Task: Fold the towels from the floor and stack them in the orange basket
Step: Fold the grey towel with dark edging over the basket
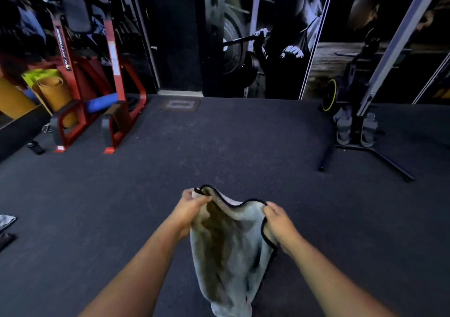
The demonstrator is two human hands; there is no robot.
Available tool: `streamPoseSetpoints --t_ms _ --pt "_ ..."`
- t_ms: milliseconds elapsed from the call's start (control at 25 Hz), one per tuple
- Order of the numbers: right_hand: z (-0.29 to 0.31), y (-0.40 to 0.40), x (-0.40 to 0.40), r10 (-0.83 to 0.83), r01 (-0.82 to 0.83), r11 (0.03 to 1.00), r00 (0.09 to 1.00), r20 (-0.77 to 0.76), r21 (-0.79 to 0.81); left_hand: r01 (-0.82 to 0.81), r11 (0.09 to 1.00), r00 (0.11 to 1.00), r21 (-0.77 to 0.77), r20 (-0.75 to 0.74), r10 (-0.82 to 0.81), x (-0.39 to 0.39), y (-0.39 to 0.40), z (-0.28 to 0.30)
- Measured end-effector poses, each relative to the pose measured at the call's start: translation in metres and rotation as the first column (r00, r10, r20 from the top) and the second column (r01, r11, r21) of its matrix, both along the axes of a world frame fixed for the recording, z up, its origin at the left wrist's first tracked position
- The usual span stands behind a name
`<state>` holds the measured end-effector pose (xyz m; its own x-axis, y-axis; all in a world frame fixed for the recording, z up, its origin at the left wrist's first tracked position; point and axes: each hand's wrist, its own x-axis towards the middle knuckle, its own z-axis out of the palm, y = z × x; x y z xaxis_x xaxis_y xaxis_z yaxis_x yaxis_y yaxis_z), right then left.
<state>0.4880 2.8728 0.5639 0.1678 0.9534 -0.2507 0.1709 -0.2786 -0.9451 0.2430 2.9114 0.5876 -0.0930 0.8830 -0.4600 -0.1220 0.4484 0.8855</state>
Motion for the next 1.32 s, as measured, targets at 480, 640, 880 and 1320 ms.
streamPoseSetpoints --t_ms 480,640,880,1320 --pt "0.023 0.001 -0.041 -0.004 0.01 1.0 0.913 -0.407 0.014 0.02 0.967 0.993 0.255 0.104 -0.048 0.056 -0.046 -0.014" --pt "0.031 -0.006 -0.041 0.077 -0.087 0.996 0.888 -0.453 -0.002 0.114 0.941 0.987 0.317 0.07 -0.143 0.051 -0.048 -0.019" --pt "0.019 0.0 -0.04 0.127 -0.1 0.988 0.962 -0.242 0.12 0.391 0.818 0.917 0.422 -0.251 -0.309 0.047 -0.055 -0.007" --pt "0.007 0.024 0.035 0.471 -0.642 0.743 0.299 0.83 -0.19 0.131 0.815 0.964 0.564 -0.264 0.028 -0.02 0.02 0.07"
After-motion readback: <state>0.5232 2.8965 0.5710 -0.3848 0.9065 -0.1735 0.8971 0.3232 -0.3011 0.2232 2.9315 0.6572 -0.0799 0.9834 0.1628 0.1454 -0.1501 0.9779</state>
